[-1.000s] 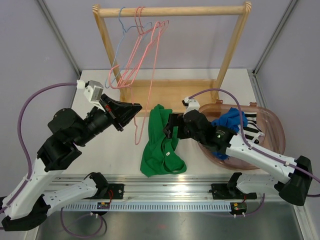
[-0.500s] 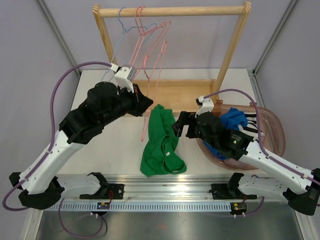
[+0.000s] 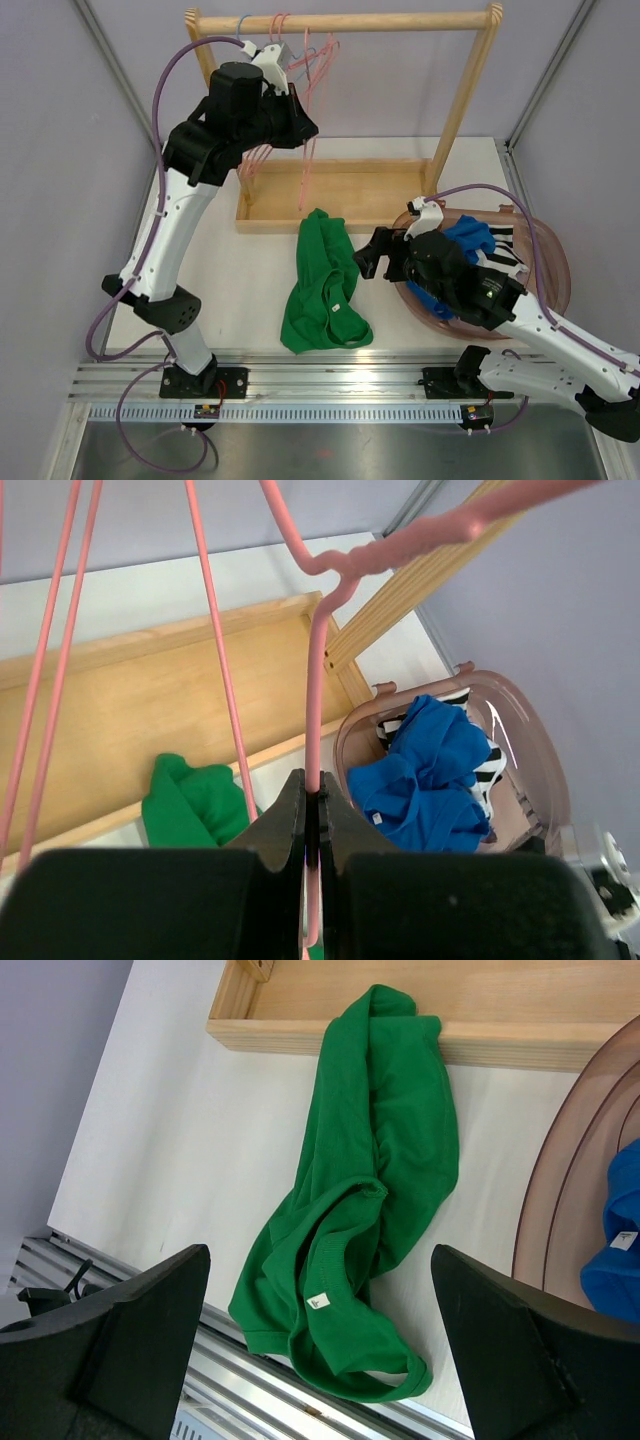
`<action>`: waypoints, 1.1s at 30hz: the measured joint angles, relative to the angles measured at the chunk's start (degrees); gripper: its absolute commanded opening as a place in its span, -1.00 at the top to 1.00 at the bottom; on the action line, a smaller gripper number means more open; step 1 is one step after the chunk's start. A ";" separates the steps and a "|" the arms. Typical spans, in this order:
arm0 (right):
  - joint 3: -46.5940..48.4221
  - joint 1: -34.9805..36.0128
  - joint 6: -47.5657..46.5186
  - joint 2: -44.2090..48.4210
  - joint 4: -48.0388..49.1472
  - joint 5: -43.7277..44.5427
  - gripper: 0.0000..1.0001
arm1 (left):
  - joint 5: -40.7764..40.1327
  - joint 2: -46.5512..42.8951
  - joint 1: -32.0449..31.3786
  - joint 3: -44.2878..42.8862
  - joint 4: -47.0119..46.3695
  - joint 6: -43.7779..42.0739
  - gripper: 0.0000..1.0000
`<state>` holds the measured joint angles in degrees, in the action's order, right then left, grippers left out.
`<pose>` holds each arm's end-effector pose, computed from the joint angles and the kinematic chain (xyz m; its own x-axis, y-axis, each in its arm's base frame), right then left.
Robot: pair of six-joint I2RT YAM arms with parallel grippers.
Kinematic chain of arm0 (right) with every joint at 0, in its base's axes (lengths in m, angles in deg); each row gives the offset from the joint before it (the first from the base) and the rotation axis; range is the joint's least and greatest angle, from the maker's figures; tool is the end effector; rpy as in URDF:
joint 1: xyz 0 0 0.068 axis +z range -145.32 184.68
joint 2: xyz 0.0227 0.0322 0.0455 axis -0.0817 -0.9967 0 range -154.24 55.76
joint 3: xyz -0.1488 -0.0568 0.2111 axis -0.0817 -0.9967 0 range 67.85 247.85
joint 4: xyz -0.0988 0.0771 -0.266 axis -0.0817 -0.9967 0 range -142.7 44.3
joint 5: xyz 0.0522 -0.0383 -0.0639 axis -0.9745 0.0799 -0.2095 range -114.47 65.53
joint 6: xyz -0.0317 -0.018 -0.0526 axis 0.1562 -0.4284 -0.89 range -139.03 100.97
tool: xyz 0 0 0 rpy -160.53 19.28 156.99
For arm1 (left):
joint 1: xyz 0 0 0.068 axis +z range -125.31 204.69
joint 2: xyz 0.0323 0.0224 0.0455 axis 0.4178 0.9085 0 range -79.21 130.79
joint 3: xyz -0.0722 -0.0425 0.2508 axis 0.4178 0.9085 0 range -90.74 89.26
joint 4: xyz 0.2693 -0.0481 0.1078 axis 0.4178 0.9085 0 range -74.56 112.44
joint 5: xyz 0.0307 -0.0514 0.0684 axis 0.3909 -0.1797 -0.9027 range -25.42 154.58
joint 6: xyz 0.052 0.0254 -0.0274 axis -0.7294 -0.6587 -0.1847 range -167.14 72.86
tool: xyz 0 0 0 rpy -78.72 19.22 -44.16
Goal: Remove the tank top from the hanger
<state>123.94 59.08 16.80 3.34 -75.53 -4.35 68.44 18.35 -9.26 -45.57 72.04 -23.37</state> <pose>0.1580 0.1915 0.3405 -0.5497 0.1764 -0.8165 -0.3229 0.8566 0.4025 0.2936 -0.2017 0.5427 -0.4972 -0.1500 -0.8546 0.4475 0.7995 -0.4007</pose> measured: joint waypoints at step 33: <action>-4.50 0.00 -1.29 2.43 -1.77 0.17 -0.99 | 7.43 11.69 7.19 -5.64 -9.99 5.92 1.00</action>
<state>119.44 59.08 15.51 5.77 -77.30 -4.18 75.87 30.04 -2.07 -51.20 62.05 -17.45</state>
